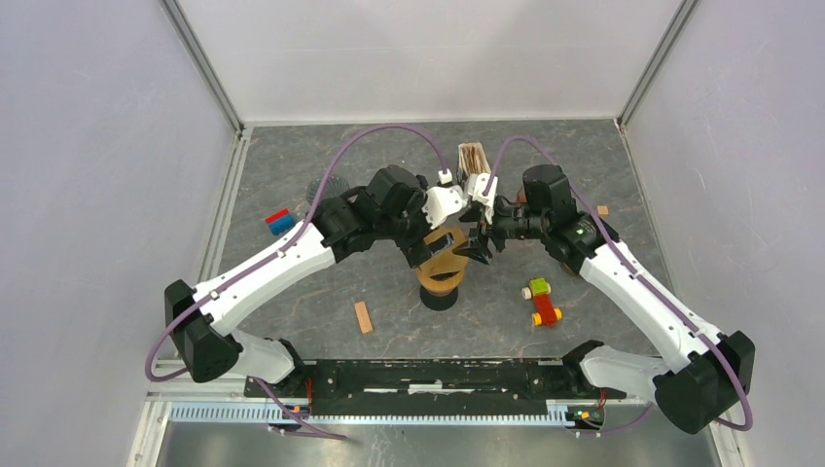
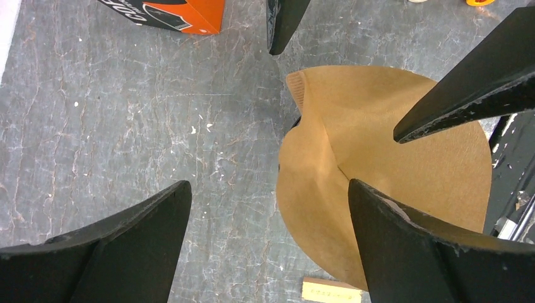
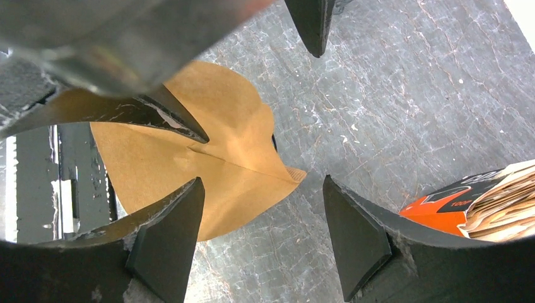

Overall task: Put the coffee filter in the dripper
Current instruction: Place the coffee filter in the coffee dripper.

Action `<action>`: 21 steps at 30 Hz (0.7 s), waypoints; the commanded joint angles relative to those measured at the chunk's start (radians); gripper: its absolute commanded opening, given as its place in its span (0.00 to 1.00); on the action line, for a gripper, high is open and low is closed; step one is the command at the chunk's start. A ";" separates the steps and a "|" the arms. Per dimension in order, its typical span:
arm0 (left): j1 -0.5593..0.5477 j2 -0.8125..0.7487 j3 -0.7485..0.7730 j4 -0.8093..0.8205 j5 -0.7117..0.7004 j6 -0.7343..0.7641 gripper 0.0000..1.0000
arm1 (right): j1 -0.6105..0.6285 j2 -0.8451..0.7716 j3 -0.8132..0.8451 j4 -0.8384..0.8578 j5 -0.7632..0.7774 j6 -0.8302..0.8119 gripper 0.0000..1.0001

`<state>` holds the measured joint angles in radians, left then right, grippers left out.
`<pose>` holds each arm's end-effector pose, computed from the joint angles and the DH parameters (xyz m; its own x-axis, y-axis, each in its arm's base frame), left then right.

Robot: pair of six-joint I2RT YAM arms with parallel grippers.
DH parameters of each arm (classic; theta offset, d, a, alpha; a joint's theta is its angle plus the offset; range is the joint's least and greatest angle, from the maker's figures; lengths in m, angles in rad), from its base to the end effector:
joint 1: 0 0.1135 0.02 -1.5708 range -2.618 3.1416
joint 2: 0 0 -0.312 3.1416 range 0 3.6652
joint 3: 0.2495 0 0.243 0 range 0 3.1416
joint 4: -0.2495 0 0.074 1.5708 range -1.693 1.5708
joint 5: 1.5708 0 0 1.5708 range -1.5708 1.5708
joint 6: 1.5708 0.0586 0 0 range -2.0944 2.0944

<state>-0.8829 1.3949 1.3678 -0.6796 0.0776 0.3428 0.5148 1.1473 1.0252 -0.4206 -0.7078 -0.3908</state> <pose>0.1889 -0.2371 0.3883 -0.1168 0.6699 -0.7332 0.8993 0.3846 0.2082 0.1852 0.1485 0.3676 -0.0885 -0.3826 -0.9197 -0.9652 0.2612 -0.0157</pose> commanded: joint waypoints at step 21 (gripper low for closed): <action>0.070 -0.078 0.056 0.095 0.176 -0.131 0.98 | -0.004 0.020 0.064 -0.031 0.019 -0.018 0.75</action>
<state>-0.8265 1.3651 1.3621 -0.6445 0.1848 0.2783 0.5137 1.1629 1.0527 -0.4385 -0.7021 -0.3935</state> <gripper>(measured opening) 0.990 0.755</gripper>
